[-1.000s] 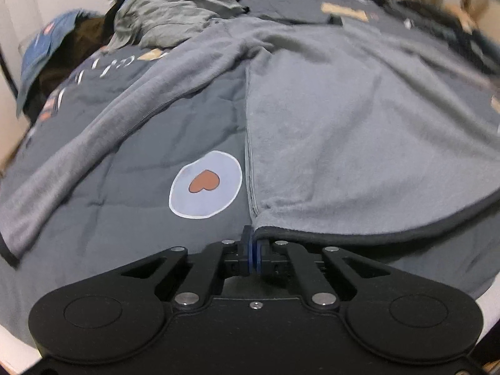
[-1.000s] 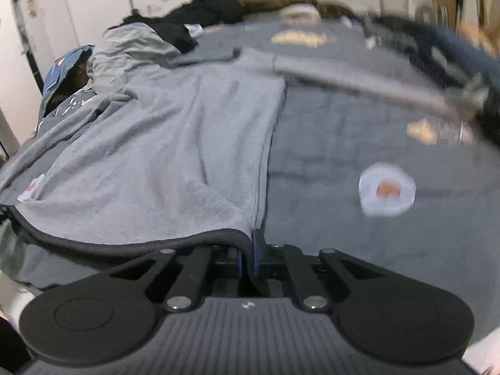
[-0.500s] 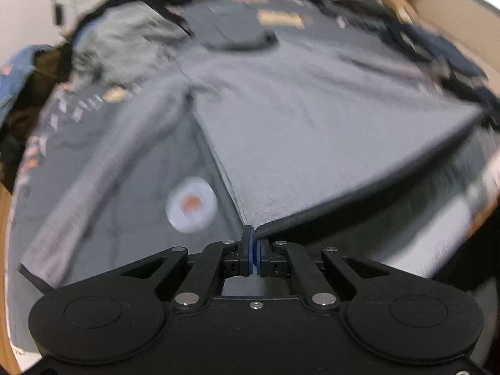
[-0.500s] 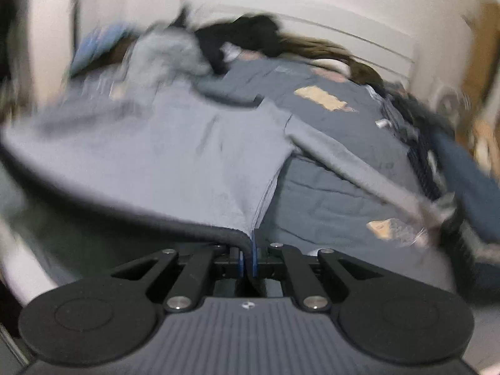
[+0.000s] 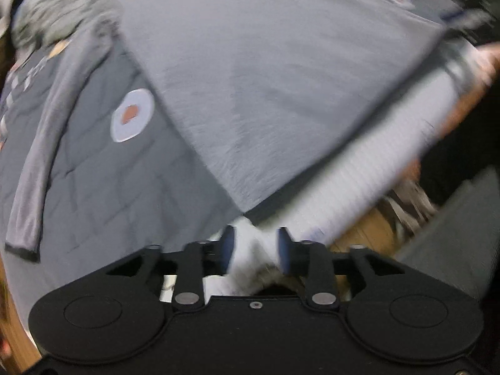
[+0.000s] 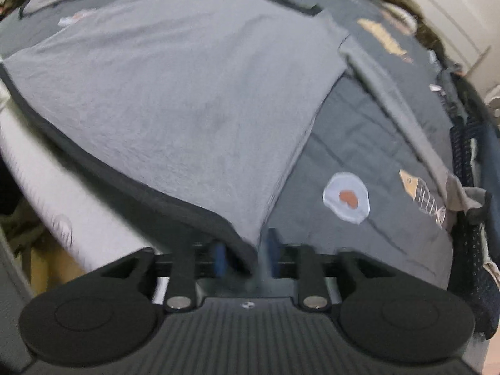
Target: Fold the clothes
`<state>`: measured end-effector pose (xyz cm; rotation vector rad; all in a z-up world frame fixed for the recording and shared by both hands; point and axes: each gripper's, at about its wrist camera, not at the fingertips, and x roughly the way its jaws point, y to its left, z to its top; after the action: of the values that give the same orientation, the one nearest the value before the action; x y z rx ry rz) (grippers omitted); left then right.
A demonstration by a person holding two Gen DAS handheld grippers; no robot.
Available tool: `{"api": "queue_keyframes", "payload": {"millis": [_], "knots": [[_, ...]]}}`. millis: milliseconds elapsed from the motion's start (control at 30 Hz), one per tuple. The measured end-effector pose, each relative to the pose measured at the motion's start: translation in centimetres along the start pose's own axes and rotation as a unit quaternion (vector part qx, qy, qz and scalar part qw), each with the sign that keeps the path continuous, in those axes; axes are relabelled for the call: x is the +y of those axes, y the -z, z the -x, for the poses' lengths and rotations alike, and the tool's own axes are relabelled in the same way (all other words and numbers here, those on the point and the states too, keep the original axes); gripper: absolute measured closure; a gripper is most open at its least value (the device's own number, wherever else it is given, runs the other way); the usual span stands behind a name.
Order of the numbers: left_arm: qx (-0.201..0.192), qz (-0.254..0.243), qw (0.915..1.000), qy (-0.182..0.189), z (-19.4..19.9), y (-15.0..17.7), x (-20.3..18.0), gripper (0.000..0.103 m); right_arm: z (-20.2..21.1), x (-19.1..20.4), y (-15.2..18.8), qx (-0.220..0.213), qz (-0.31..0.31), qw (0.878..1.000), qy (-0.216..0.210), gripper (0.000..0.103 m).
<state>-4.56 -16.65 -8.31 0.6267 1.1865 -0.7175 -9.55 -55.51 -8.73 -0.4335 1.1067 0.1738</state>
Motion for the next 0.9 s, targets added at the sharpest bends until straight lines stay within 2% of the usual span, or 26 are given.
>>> {"api": "queue_keyframes", "payload": {"millis": [33, 67, 133, 233, 333, 400, 467, 533, 633, 700, 767, 833, 900], "knots": [[-0.003, -0.01, 0.9999, 0.005, 0.7, 0.3, -0.2, 0.057, 0.4, -0.3, 0.4, 0.004, 0.006, 1.0, -0.006, 0.053], [-0.016, -0.009, 0.9998, 0.012, 1.6, 0.6, -0.1, 0.056, 0.9, -0.5, 0.7, 0.005, 0.01, 1.0, -0.015, 0.053], [-0.067, 0.021, 0.9971, 0.031, 3.3, 0.4, 0.8, 0.056, 2.0, -1.5, 1.0, -0.003, -0.004, 1.0, -0.03, 0.05], [-0.151, 0.082, 0.9835, 0.056, 5.2, -0.3, 2.2, 0.056, 3.7, -3.9, -0.1, -0.086, -0.094, 0.99, -0.057, 0.047], [-0.196, 0.135, 0.9701, 0.048, 4.0, -2.6, 2.9, 0.056, 5.1, -6.1, -1.3, -0.166, -0.18, 0.966, -0.083, 0.045], [-0.206, 0.154, 0.9651, 0.05, 2.5, -4.3, 2.9, 0.056, 3.9, -6.4, -2.6, -0.203, -0.219, 0.949, -0.101, 0.044], [-0.211, 0.183, 0.9585, 0.057, 0.8, -5.4, 3.0, 0.056, 1.4, -6.0, -3.8, -0.205, -0.238, 0.942, -0.12, 0.044], [-0.212, 0.212, 0.9503, 0.082, -0.8, -5.9, 3.1, 0.056, -1.4, -5.4, -4.7, -0.195, -0.255, 0.936, -0.142, 0.044], [-0.198, 0.243, 0.9436, 0.106, -3.3, -6.0, 3.1, 0.056, -5.5, -4.5, -4.8, -0.157, -0.267, 0.935, -0.175, 0.044], [-0.177, 0.249, 0.947, 0.098, -5.1, -5.8, 3.2, 0.056, -7.3, -3.8, -4.2, -0.121, -0.267, 0.942, -0.16, 0.044], [-0.151, 0.255, 0.9513, 0.083, -6.8, -5.4, 3.5, 0.056, -8.5, -3.3, -3.4, -0.094, -0.246, 0.956, -0.126, 0.044], [-0.148, 0.256, 0.9517, 0.084, -7.4, -4.8, 3.9, 0.056, -8.2, -3.6, -3.1, -0.099, -0.239, 0.958, -0.121, 0.044], [-0.155, 0.258, 0.9497, 0.087, -7.2, -4.6, 4.4, 0.056, -6.9, -4.2, -3.6, -0.121, -0.259, 0.951, -0.117, 0.044]]}}
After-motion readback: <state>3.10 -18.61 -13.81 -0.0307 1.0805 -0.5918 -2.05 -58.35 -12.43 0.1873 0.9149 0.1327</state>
